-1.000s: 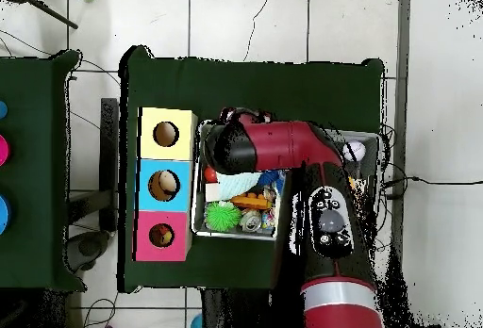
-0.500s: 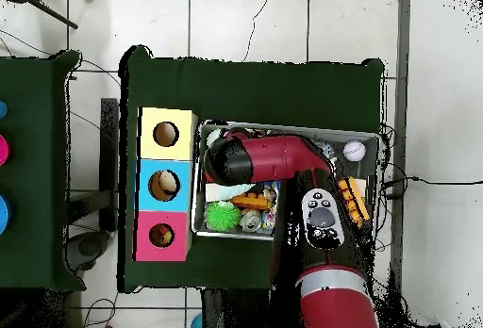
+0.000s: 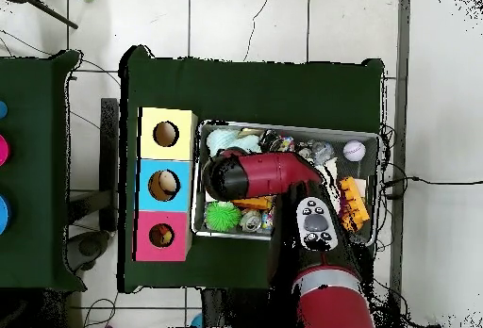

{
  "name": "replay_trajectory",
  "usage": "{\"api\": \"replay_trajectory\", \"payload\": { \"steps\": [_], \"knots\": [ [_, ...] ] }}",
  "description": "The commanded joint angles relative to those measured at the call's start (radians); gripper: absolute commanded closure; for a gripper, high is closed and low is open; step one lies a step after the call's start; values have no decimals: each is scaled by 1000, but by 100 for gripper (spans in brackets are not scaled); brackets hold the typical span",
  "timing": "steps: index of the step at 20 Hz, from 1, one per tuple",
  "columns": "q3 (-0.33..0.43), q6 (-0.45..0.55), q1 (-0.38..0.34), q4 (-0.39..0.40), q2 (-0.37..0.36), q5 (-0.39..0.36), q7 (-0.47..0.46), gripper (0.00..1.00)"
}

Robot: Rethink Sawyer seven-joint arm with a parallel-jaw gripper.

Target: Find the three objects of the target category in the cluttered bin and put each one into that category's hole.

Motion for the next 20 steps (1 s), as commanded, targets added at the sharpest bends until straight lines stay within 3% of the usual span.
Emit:
{"api": "replay_trajectory", "payload": {
  "steps": [1,8,14,17,18,20],
  "knots": [
    [4,-140,4,120,82,-38,126,0],
    [-41,-240,28,51,173,-47,114,0],
    [-90,-319,56,11,223,-28,121,0],
    [-77,-344,37,23,221,-16,118,0],
    [-73,-353,31,28,220,-12,117,100],
    [-79,-350,33,35,208,-7,115,100]
  ]
}}
